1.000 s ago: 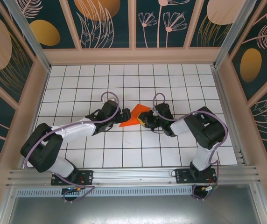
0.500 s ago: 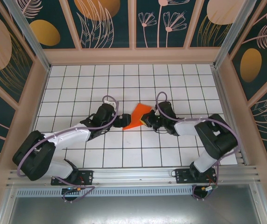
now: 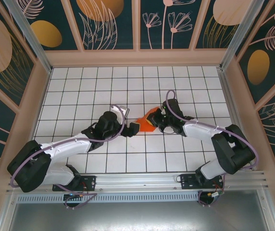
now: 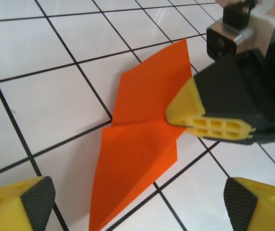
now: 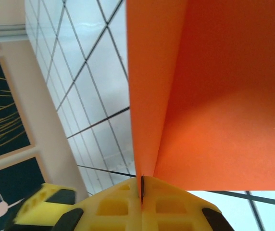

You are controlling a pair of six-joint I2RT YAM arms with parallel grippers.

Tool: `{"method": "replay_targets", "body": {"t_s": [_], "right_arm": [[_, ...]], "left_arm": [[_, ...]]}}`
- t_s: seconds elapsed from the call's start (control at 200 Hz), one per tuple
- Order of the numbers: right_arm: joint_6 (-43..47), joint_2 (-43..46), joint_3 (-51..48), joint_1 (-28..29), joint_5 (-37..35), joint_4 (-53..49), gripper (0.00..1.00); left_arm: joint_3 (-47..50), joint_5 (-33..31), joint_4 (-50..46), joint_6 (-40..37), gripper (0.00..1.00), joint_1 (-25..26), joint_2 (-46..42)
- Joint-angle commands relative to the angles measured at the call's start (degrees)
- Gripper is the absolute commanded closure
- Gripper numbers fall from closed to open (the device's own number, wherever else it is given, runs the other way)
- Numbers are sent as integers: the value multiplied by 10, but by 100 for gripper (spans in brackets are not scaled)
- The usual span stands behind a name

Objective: Fold a paper plane with a square sheet of paper (pick it up from the middle)
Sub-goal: Fourth fold the wing at the center of the table.

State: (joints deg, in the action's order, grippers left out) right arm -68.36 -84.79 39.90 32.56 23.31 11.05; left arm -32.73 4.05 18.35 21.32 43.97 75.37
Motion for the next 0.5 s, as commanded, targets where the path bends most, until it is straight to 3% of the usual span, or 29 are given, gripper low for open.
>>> {"method": "replay_targets", "body": {"t_s": [0.0, 0.495], "right_arm": [[-27, -10, 14, -3, -4, -20, 97], [-14, -32, 35, -5, 23, -72, 97]], "left_arm": [[2, -13, 43, -58, 11, 7, 30], [9, 48, 193, -251, 23, 15, 153]]}}
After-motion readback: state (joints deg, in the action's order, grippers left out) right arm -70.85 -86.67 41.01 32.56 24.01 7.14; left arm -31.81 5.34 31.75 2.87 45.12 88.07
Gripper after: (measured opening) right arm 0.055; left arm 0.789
